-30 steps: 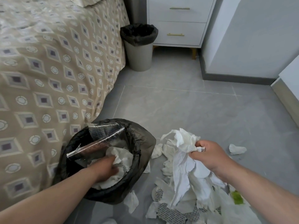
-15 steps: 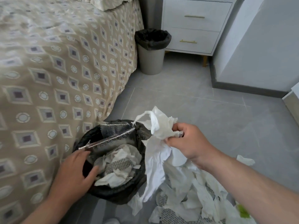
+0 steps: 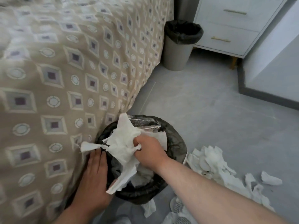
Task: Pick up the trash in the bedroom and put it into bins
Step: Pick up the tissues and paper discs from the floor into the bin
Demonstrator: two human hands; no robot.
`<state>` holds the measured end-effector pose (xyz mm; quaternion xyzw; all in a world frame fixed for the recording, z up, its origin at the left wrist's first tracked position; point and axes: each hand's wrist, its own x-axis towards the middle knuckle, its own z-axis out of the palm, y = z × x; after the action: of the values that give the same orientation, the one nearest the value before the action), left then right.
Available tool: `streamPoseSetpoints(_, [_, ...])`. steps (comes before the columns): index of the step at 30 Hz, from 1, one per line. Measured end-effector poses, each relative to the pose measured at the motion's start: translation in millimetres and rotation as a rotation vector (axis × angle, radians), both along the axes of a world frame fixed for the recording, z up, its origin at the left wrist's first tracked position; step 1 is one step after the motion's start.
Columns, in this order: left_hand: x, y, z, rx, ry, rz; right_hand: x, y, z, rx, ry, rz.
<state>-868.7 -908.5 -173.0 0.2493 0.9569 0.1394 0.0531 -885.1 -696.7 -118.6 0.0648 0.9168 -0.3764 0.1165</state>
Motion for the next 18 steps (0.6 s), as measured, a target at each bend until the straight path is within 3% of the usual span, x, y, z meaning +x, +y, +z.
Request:
streamPoseSetpoints(12, [-2.0, -7.3, -0.1, 0.204, -0.091, -0.074, -2.8, -0.1, -43.7, -0.091, -0.227, -0.063])
streamPoseSetpoints(18, [-1.4, -5.8, 6.7, 0.307, -0.143, -0.037, 7.5, 17.0, -22.4, 0.201, -0.296, 0.086])
